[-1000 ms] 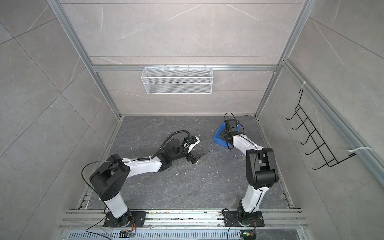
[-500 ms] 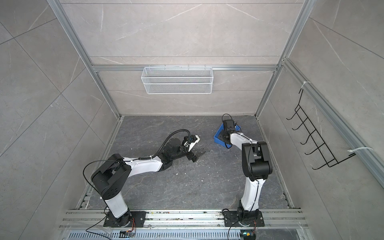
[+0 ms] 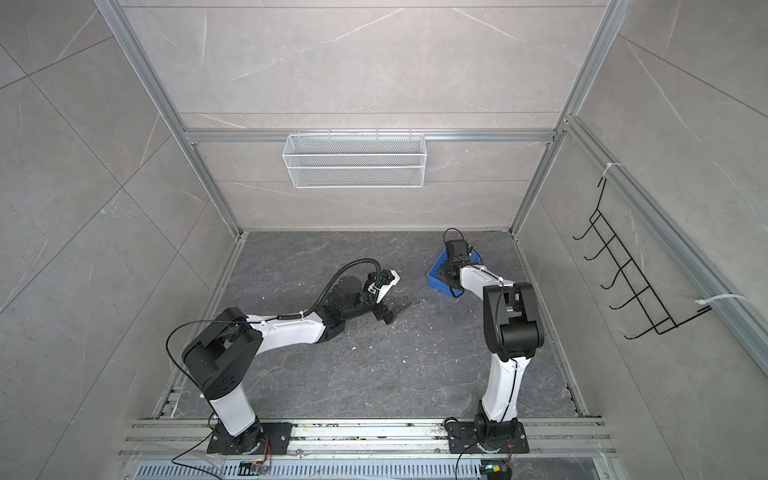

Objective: Put the screwdriver in the bin

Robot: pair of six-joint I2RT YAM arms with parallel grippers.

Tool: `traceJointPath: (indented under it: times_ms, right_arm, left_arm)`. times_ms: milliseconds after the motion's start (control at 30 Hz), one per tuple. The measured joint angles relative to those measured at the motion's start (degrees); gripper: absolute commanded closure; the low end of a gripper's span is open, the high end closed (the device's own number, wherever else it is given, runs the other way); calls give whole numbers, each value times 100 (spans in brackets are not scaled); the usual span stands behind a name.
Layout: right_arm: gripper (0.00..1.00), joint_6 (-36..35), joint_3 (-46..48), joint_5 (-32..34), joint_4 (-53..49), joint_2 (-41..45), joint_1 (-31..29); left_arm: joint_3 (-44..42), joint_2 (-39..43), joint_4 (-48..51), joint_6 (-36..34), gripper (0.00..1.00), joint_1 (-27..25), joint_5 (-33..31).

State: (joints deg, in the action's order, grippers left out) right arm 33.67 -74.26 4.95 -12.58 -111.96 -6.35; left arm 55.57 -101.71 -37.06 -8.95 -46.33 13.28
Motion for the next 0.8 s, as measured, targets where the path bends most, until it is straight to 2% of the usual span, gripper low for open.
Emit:
traceJointPath:
  times_ms: [267,533,600,800]
  right_arm:
    - [39,-140,0,114,-2,413,0]
    - [5,-466,155,177,94,1259,0]
    - [1,-610,345,184,205,1532,0]
    - [1,-1209,1405,168,970,2553,0]
  left_arm:
    - [-120,79,-33,0,0,0,-125]
    - [-396,439,0,-22,0,-2,-339]
    - [-481,603,72,-28,0,4,-457]
    - [-916,1276,372,-46,0,184,-758]
